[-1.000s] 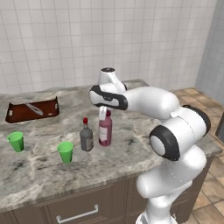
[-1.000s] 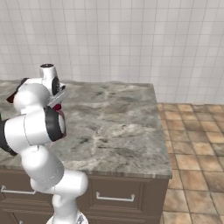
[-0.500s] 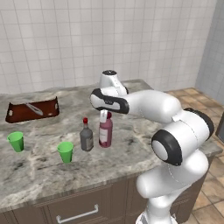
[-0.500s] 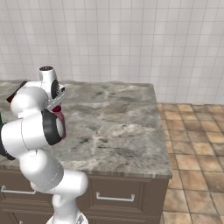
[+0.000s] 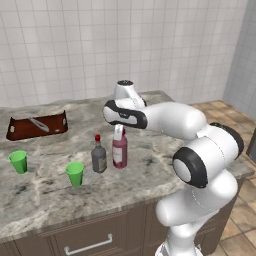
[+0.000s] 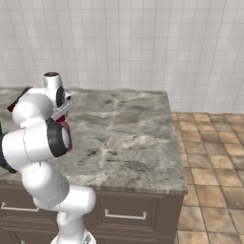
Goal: Place the drinks on the dining counter in a tight cluster.
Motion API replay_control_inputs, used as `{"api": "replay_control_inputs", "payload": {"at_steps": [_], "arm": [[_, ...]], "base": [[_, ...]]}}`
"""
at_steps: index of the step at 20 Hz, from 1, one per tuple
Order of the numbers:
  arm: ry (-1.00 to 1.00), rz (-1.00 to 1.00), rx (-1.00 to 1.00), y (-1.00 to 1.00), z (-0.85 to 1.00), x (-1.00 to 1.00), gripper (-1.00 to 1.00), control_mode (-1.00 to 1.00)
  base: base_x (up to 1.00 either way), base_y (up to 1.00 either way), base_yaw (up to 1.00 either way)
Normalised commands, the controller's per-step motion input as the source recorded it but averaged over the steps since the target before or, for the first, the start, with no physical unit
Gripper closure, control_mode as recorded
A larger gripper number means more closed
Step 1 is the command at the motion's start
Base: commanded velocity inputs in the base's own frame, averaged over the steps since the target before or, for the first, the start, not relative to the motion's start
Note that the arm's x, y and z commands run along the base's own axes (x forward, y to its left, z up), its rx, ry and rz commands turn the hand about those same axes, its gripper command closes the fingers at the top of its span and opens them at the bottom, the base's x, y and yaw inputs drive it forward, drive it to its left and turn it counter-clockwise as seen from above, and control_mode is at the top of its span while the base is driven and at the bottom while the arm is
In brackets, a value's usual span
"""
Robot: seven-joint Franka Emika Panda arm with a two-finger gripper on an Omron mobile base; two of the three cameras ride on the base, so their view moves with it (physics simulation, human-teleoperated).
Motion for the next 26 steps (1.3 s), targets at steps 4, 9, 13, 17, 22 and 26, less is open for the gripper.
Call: {"api": "replay_control_inputs", "payload": {"at_steps": [4,9,13,17,22,26], "arm": [[0.04,0.00,0.00,0.00,0.00,0.00,-1.00,-1.00],[0.00,-0.08,0.03,-0.09,0.23,-0.05,-1.00,-1.00],[-0.01,-0.26,0.12,-0.25,0.70,-0.08,-1.00,-1.00],[0.00,-0.36,0.18,-0.45,0.42,-0.58,-1.00,-1.00],[-0.01,-0.44,0.10,-0.51,0.02,-0.85,-1.00,-1.00],[-0.04,-0.45,0.00,-0.59,0.00,-0.71,-1.00,-1.00]], "base": [[0.00,0.00,0.00],[0.00,0.00,0.00],[0.00,0.00,0.00],[0.00,0.00,0.00],[0.00,0.00,0.00],[0.00,0.00,0.00]]}}
